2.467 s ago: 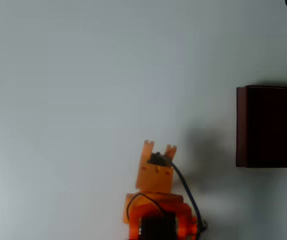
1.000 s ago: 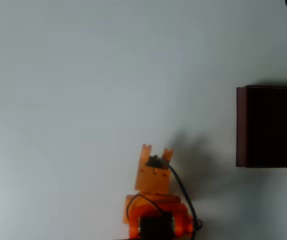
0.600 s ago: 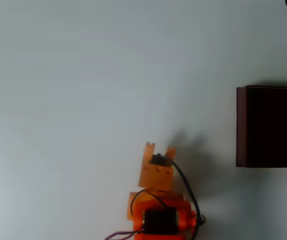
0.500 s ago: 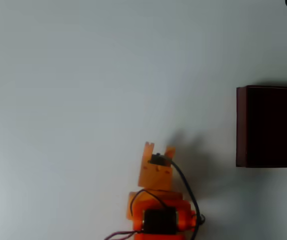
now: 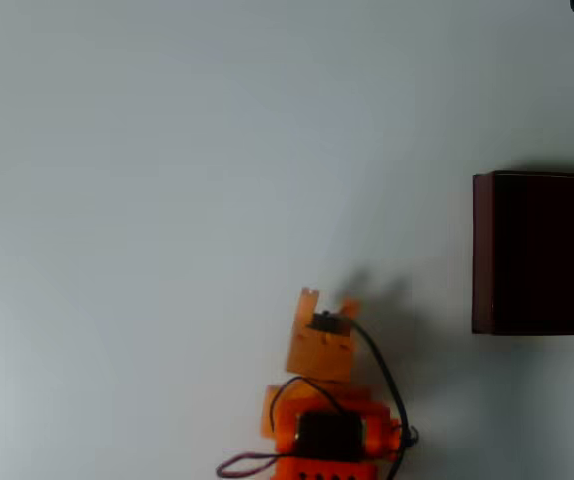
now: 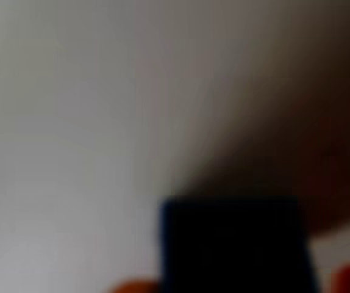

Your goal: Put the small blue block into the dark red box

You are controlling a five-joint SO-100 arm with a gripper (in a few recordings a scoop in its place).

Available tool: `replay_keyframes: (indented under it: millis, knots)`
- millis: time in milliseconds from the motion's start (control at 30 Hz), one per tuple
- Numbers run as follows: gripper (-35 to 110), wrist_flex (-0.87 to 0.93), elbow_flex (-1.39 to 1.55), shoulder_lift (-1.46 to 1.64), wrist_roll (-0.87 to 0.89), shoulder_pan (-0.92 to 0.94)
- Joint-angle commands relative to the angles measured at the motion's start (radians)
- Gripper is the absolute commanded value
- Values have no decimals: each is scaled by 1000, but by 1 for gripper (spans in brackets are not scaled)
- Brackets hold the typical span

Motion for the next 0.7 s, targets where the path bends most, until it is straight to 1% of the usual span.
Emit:
replay_keyframes:
  millis: [0, 267, 400, 533, 667]
  knots:
    - [0, 9, 8, -3, -21, 48]
    - [0, 58, -31, 21, -28, 41]
    - [0, 141, -123, 64, -81, 55]
    - [0, 235, -308, 67, -249, 144]
    - [0, 207, -445, 61, -503, 262]
